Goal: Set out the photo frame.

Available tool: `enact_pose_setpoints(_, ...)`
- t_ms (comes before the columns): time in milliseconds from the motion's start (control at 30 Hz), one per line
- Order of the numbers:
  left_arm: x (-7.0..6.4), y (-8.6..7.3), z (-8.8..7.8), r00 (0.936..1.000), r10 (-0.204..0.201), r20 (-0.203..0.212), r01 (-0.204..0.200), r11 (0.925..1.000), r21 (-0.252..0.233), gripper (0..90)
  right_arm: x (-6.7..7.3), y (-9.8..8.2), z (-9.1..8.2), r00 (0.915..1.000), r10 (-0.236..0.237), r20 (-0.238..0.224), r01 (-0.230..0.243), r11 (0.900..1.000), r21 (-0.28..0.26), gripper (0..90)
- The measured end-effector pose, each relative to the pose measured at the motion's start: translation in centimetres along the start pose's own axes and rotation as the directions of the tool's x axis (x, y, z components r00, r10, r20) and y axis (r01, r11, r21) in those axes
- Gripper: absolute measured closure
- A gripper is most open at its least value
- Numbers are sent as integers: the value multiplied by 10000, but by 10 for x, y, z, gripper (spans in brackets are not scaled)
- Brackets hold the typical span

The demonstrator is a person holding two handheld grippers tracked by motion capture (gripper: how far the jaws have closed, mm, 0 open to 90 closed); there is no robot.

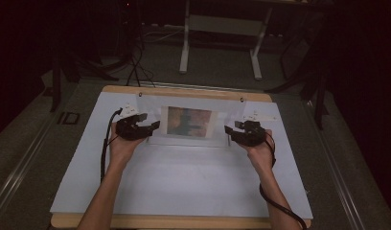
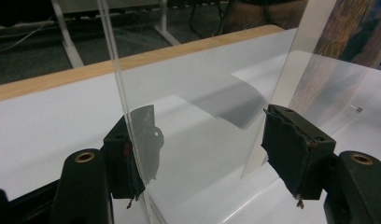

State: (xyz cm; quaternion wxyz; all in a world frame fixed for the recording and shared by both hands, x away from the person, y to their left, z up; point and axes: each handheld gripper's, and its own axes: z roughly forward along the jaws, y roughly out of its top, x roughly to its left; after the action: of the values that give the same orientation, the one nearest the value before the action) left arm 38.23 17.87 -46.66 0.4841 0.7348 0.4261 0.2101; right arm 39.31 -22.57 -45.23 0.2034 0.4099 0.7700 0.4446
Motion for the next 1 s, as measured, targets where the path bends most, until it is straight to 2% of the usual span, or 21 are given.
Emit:
enact_pose_setpoints(100, -3, -1, -3, 9999, -115, 52, 114, 9999, 29, 343, 1, -3, -3, 9999, 135, -46, -135, 9999, 62, 481)
enact_pose_setpoints(433, -12, -4, -12, 9998, -143, 110, 141, 9997, 180, 343, 8, -12, -15, 9994, 335, -95, -333, 9991, 248, 482)
enact_pose_setpoints(500, -13, -4, -14, 9996, -270, 128, 267, 9994, 208, 342, 9, -14, -17, 9991, 398, -126, -395, 9989, 260, 483)
enact_pose_setpoints(767, -15, -5, -15, 9992, -375, 165, 370, 9988, 306, 343, 9, -16, -19, 9987, 472, -196, -467, 9986, 252, 481)
enact_pose_setpoints(1000, -18, -8, -17, 9989, -445, 120, 442, 9987, 272, 344, 7, -17, -19, 9988, 324, -375, -317, 9993, 178, 482)
